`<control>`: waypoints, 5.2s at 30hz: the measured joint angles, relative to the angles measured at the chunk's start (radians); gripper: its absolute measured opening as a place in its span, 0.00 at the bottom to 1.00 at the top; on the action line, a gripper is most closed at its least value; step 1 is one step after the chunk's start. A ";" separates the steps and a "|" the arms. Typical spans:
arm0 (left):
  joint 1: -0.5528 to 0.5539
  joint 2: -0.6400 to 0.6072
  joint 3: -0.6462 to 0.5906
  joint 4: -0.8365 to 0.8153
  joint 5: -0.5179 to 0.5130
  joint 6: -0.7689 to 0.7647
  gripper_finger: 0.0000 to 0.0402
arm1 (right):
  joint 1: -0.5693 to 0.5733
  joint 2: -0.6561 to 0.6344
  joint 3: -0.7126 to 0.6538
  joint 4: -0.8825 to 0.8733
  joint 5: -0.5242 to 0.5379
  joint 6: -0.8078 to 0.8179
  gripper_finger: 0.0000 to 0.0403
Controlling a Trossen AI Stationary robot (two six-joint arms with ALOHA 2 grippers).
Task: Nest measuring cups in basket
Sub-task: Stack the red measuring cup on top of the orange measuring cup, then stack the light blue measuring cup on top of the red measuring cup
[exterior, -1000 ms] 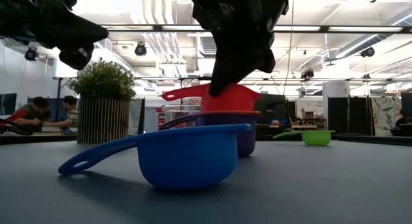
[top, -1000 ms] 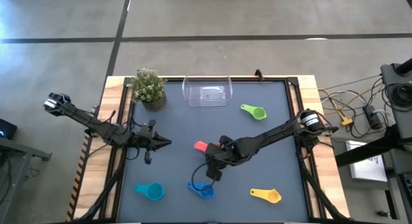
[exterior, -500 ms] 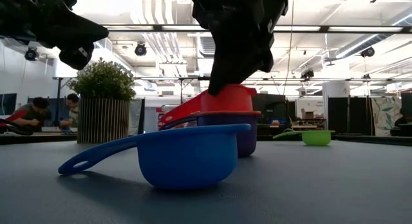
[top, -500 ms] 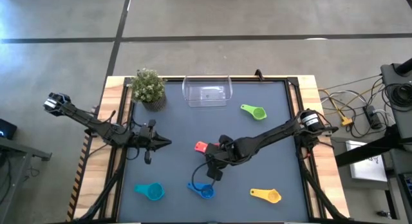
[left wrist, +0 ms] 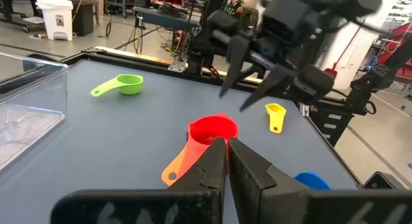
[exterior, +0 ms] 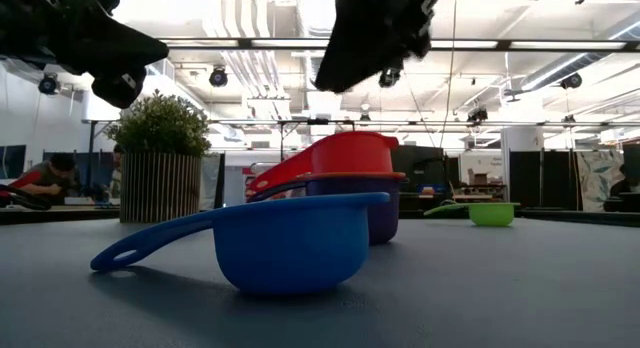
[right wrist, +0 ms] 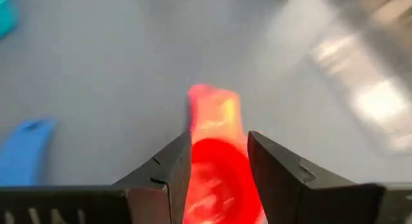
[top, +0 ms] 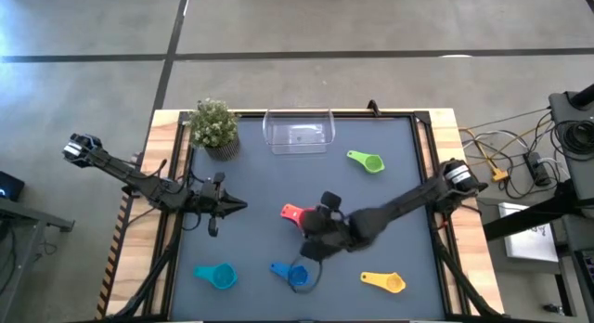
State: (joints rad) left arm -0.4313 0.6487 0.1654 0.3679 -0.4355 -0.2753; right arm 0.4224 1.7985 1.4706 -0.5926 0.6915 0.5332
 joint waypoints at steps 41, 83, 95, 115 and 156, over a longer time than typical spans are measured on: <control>0.000 0.021 0.000 0.002 -0.001 0.004 0.00 | 0.037 -0.101 -0.855 1.440 -0.116 -0.256 0.02; -0.254 0.255 0.504 -1.043 0.316 -0.491 0.00 | 0.051 -0.273 -0.855 1.435 -0.117 -0.417 0.02; -0.458 0.423 0.463 -0.728 0.239 -0.559 0.05 | 0.051 -0.273 -0.855 1.439 -0.124 -0.403 0.02; -0.459 0.637 0.462 -0.807 0.309 -0.738 0.34 | 0.051 -0.274 -0.855 1.435 -0.124 -0.385 0.02; -0.126 0.757 0.906 -1.085 0.194 -0.157 0.00 | 0.051 -0.404 -0.855 1.403 -0.086 -0.548 0.02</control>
State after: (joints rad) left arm -0.5569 1.4059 1.0718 -0.7166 -0.2416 -0.4323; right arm 0.4732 1.3940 0.6151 0.8100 0.6060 -0.0145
